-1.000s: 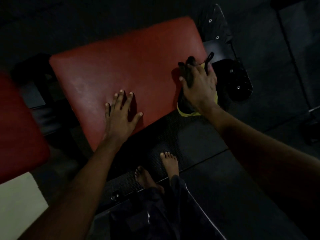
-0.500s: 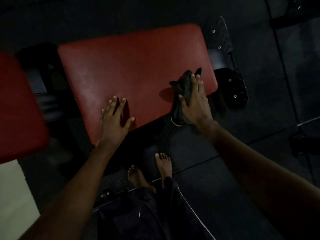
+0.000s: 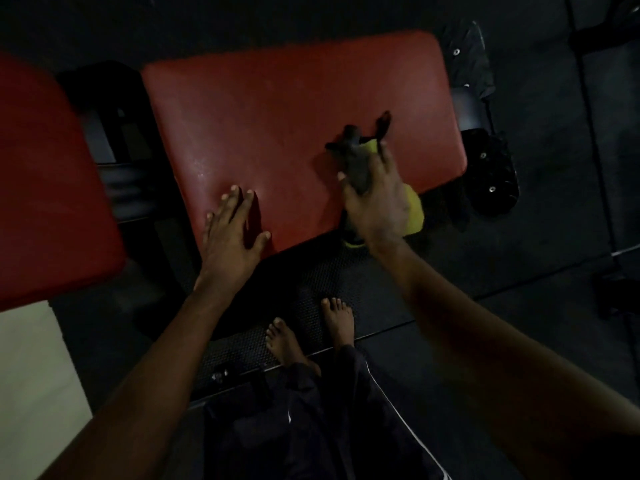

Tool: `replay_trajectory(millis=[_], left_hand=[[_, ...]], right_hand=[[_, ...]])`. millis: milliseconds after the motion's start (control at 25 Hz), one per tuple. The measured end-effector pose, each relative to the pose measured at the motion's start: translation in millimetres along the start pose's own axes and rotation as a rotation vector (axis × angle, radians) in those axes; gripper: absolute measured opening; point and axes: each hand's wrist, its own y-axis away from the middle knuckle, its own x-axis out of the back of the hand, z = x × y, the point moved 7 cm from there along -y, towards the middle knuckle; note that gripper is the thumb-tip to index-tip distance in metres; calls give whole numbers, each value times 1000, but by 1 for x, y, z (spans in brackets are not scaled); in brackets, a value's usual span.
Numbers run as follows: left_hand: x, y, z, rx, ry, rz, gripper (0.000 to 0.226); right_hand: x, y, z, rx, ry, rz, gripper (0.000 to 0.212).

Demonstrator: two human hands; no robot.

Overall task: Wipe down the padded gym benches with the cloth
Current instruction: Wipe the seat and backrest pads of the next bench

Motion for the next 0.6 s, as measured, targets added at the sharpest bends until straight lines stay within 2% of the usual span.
replay_trajectory(millis=[80, 160, 200, 320, 400, 480, 600], left_hand=[[-2, -2, 4, 38, 39, 20, 76], [-4, -1, 5, 67, 77, 23, 76], [-4, -1, 4, 59, 83, 17, 75], [-4, 1, -3, 3, 62, -9, 75], [-5, 1, -4, -3, 52, -19, 74], [-5, 0, -2, -3, 56, -7, 74], [-3, 4, -2, 4, 61, 56, 72]], right_hand=[[-17, 19, -24, 229, 43, -122, 65], [-10, 5, -18, 382, 131, -147, 64], [0, -9, -7, 356, 157, -114, 65], [24, -41, 25, 72, 30, 4, 63], [19, -36, 18, -35, -23, 55, 65], [6, -23, -5, -47, -9, 64, 68], [-24, 4, -40, 119, 79, -90, 70]])
